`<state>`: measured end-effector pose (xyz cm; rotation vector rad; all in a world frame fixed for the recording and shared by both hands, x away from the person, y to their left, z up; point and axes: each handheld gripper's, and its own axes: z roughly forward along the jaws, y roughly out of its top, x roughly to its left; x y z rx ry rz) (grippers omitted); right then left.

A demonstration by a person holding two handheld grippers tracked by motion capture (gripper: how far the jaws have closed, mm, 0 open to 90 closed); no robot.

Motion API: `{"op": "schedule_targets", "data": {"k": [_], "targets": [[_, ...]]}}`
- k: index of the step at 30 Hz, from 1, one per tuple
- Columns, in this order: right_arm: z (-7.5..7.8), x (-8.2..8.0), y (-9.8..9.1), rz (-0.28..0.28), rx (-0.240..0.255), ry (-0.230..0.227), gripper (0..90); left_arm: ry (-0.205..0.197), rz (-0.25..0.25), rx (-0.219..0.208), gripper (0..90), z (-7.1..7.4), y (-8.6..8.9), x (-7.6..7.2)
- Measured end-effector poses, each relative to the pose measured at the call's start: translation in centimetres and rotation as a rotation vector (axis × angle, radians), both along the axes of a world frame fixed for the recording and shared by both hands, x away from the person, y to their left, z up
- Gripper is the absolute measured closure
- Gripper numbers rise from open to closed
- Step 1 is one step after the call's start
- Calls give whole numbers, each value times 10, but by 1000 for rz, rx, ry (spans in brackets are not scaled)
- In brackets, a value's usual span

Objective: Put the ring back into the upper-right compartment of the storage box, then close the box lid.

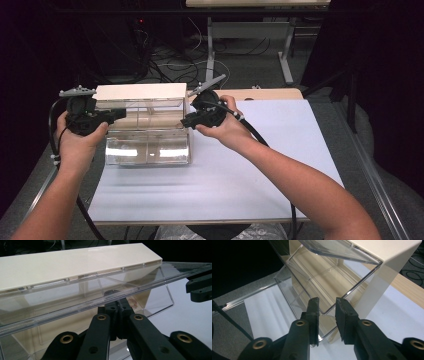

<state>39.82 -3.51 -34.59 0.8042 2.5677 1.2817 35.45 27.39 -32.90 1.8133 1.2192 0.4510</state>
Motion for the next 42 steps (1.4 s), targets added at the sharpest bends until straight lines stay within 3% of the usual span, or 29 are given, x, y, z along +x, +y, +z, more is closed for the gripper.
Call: {"op": "schedule_targets", "data": {"k": [10, 42], "targets": [[4, -4, -4, -1, -12, 1, 899, -6, -7, 1, 900, -2, 1, -4], [15, -8, -2, 12, 14, -27, 900, 9, -15, -32, 900, -19, 5, -16]]}}
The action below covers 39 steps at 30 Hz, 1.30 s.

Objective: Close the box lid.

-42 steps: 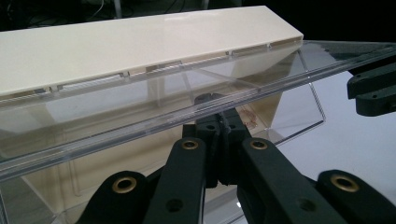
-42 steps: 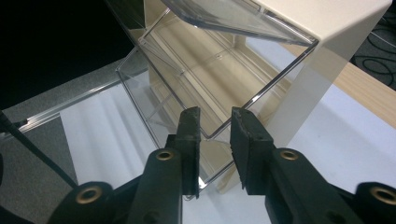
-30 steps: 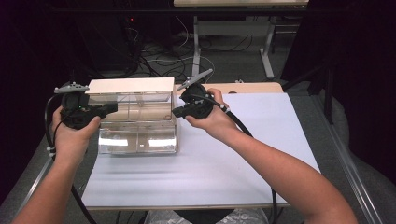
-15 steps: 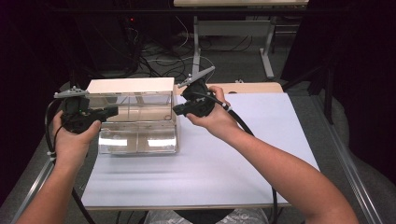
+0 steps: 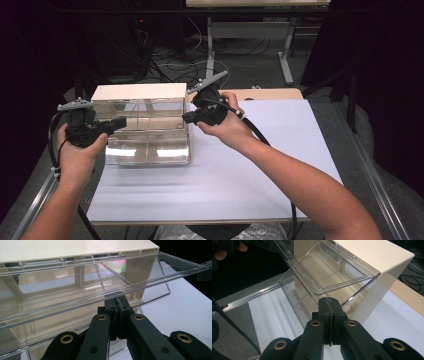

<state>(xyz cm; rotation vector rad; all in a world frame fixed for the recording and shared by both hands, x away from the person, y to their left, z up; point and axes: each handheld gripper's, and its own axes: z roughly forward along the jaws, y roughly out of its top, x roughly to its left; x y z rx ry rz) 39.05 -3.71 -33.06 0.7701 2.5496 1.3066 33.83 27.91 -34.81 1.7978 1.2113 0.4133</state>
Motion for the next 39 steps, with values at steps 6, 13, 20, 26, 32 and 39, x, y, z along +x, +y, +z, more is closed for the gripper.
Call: {"op": "schedule_targets", "data": {"k": [6, 13, 20, 26, 32, 39], "targets": [[-1, 0, 1, 0, -5, 5, 900, 3, 2, -3, 900, -5, 1, -2], [-5, -1, 2, 0, -15, 4, 900, 10, 1, -9, 900, -7, 4, -4], [-1, -3, -4, -3, -4, -3, 900, 0, 2, -14, 900, -10, 4, -5], [-3, -3, 0, 5, 1, -1, 900, 10, 0, -15, 900, -15, 5, -6], [-7, -2, 5, 9, -2, 5, 900, 19, 2, -24, 900, -23, 4, -6], [-9, -1, 8, 9, -6, 3, 900, 29, 0, -34, 900, -31, 4, -5]]}}
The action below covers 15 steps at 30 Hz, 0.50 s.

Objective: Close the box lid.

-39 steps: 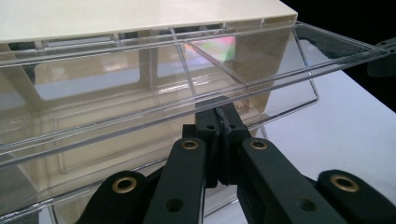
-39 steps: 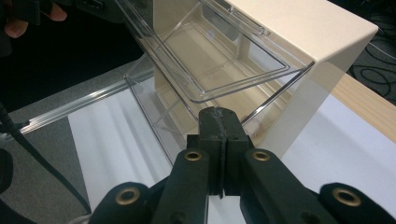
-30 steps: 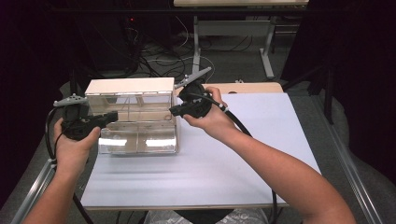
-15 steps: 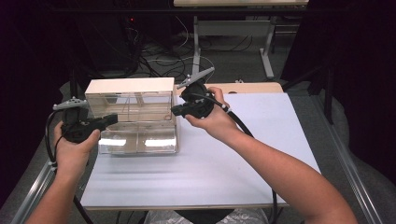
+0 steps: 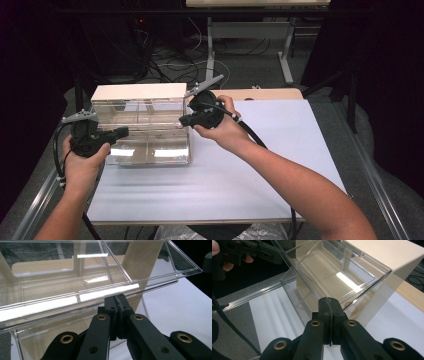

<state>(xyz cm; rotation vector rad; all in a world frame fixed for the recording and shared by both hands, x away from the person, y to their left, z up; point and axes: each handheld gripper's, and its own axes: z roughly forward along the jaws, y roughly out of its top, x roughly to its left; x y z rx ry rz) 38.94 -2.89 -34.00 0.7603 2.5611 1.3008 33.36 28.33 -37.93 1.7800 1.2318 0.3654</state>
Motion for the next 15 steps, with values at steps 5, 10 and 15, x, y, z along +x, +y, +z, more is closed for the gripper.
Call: {"op": "schedule_targets", "data": {"k": [5, 10, 15], "targets": [[-6, 1, 5, 3, -10, 13, 900, 11, 0, 2, 900, -6, -1, 1], [-12, 3, 7, 4, -15, 28, 900, 24, -2, 3, 900, -10, -1, 3], [-15, 4, 7, -4, -22, 28, 900, 21, -1, -3, 900, -14, -1, 4]]}}
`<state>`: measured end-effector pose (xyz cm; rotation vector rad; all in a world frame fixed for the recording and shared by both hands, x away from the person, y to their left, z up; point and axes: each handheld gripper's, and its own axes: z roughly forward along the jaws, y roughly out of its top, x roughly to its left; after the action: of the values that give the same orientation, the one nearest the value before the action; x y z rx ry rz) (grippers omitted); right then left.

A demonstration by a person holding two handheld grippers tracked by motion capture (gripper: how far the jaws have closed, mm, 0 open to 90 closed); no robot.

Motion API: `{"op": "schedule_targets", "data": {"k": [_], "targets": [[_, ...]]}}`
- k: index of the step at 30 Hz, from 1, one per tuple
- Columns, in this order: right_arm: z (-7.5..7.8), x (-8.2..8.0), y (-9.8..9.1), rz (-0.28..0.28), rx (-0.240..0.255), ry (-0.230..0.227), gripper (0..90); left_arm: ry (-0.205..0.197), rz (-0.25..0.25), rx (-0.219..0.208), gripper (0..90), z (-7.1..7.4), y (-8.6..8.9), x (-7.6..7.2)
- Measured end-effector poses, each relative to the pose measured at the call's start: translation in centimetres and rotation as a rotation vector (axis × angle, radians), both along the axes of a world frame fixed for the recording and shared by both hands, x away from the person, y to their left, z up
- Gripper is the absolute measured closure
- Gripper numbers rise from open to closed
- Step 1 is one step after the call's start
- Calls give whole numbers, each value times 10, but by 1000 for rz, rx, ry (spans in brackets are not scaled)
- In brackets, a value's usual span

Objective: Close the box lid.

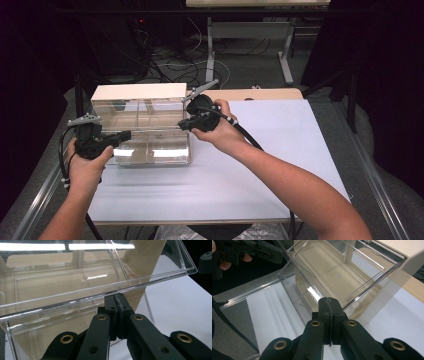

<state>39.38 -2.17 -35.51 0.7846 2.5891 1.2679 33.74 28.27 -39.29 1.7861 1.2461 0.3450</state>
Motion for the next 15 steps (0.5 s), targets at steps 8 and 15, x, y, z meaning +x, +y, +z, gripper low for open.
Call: {"op": "schedule_targets", "data": {"k": [8, 15], "targets": [[-4, 1, 1, -10, -4, 7, 900, 10, -3, -7, 900, -4, 0, 2], [-5, 2, 1, -13, -2, 8, 900, 9, -5, -8, 900, -5, 0, 2]]}}
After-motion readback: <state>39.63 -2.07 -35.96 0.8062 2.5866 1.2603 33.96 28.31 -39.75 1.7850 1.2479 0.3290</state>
